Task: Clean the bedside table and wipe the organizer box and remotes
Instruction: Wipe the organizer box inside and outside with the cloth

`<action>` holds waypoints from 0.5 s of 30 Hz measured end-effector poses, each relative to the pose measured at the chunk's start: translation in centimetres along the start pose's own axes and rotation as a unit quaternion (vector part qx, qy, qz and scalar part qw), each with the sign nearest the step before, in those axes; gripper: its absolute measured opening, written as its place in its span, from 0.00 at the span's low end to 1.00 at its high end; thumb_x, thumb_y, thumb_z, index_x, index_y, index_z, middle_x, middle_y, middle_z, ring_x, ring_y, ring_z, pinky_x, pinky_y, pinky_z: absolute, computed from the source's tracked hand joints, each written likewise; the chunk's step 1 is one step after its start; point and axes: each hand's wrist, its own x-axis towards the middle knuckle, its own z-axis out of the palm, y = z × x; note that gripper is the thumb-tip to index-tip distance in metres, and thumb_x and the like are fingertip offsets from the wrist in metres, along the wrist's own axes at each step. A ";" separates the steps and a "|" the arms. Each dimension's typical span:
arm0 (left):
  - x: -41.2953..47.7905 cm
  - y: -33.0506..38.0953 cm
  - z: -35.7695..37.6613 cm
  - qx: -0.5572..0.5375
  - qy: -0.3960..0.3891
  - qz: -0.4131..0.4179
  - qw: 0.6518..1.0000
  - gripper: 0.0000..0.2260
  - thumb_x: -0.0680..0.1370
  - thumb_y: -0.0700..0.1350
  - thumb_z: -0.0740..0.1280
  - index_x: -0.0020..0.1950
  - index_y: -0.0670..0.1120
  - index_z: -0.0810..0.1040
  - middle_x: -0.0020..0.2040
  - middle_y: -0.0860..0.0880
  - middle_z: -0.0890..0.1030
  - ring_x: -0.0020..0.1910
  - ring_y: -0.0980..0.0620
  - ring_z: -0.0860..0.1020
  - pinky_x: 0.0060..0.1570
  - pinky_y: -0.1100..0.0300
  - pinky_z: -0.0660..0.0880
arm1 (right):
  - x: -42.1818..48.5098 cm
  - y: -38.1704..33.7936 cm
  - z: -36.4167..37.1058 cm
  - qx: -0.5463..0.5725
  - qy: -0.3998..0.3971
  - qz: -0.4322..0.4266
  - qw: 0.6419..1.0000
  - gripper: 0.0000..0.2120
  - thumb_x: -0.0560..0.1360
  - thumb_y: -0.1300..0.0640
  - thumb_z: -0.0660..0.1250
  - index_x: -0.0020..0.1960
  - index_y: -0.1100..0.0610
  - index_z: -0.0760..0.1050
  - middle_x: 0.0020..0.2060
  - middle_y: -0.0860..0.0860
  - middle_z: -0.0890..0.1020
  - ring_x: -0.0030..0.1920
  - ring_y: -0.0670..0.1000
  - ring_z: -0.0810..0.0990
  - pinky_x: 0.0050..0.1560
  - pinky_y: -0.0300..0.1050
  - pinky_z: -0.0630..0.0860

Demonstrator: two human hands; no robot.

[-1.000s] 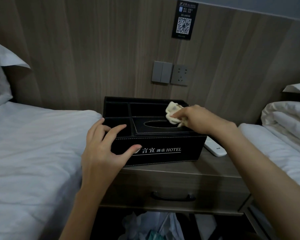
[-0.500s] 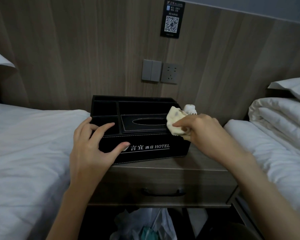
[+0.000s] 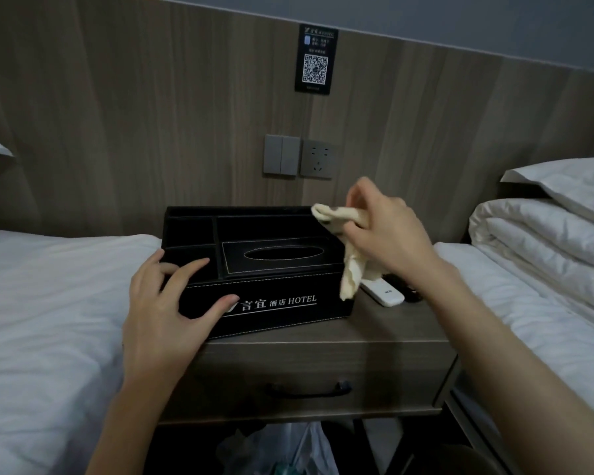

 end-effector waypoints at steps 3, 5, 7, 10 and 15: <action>0.1 0.0 0.0 0.000 -0.002 0.003 1.000 0.27 0.68 0.64 0.66 0.60 0.49 0.80 0.49 0.49 0.74 0.68 0.43 0.69 0.56 0.58 0.66 | 2.1 0.3 2.5 0.013 0.042 0.011 0.999 0.08 0.70 0.59 0.65 0.48 0.52 0.73 0.44 0.47 0.80 0.45 0.52 0.76 0.39 0.45 0.68; 0.2 -0.1 0.0 0.002 -0.005 0.007 1.000 0.27 0.68 0.65 0.66 0.60 0.49 0.80 0.49 0.49 0.74 0.67 0.43 0.69 0.56 0.57 0.66 | 2.5 0.5 4.5 -0.011 0.034 -0.007 0.999 0.07 0.71 0.60 0.66 0.48 0.53 0.75 0.45 0.48 0.79 0.49 0.52 0.74 0.39 0.45 0.66; 0.2 -0.2 0.0 0.003 -0.010 0.009 1.000 0.27 0.68 0.65 0.66 0.60 0.49 0.80 0.49 0.48 0.74 0.67 0.42 0.69 0.56 0.57 0.67 | 2.4 0.7 6.2 -0.034 0.018 -0.023 0.999 0.07 0.72 0.59 0.67 0.49 0.55 0.75 0.45 0.50 0.79 0.49 0.53 0.75 0.39 0.45 0.67; 0.2 -0.3 0.0 0.004 -0.013 0.007 1.000 0.27 0.68 0.65 0.66 0.59 0.49 0.80 0.51 0.46 0.75 0.67 0.42 0.69 0.55 0.57 0.67 | 2.1 0.7 6.1 0.019 -0.060 0.027 0.998 0.13 0.75 0.45 0.66 0.54 0.52 0.79 0.46 0.49 0.82 0.50 0.50 0.79 0.47 0.47 0.75; 0.1 -0.2 0.0 0.003 -0.008 0.006 1.000 0.26 0.68 0.64 0.67 0.58 0.49 0.81 0.51 0.46 0.74 0.67 0.43 0.69 0.55 0.58 0.67 | 1.9 1.3 5.1 0.033 -0.206 -0.011 0.978 0.22 0.83 0.51 0.47 0.71 0.50 0.70 0.71 0.46 0.69 0.73 0.51 0.64 0.72 0.54 0.60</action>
